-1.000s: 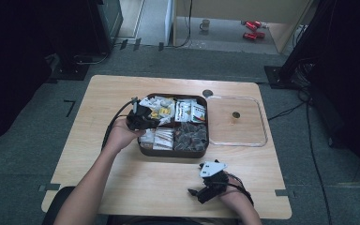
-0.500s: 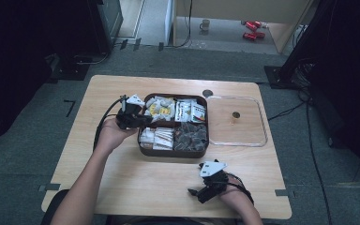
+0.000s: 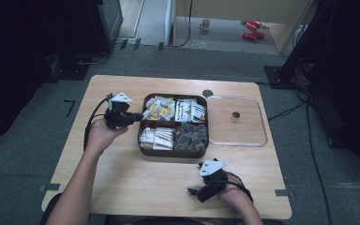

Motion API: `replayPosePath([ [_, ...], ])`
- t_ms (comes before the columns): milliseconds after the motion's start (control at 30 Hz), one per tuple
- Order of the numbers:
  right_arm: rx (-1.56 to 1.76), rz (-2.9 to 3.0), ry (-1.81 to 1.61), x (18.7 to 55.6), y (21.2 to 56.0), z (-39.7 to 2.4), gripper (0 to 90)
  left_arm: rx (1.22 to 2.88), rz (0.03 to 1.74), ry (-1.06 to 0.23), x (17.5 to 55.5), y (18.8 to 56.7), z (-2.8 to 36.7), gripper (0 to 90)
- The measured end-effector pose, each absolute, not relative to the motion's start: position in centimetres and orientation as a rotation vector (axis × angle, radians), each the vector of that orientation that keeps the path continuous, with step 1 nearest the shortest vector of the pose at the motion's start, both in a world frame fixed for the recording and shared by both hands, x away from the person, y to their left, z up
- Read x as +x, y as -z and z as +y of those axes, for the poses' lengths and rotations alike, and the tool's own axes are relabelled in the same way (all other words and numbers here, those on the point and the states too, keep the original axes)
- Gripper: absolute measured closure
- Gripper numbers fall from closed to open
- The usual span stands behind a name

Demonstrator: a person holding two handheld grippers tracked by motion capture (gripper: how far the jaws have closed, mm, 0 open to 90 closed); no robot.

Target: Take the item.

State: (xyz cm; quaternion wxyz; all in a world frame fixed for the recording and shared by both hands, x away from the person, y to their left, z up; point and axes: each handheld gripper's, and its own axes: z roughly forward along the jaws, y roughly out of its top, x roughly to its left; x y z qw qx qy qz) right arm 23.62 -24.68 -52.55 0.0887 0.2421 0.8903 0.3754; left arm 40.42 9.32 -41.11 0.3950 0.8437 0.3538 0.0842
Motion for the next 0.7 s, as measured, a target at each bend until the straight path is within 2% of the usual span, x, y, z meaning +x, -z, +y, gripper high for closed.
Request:
replayPosePath([
  [700,0.720,2.651,-1.117,23.6,52.5,-24.7,0.0,2.093,0.997,-0.237,40.2,41.3,13.0,89.2],
])
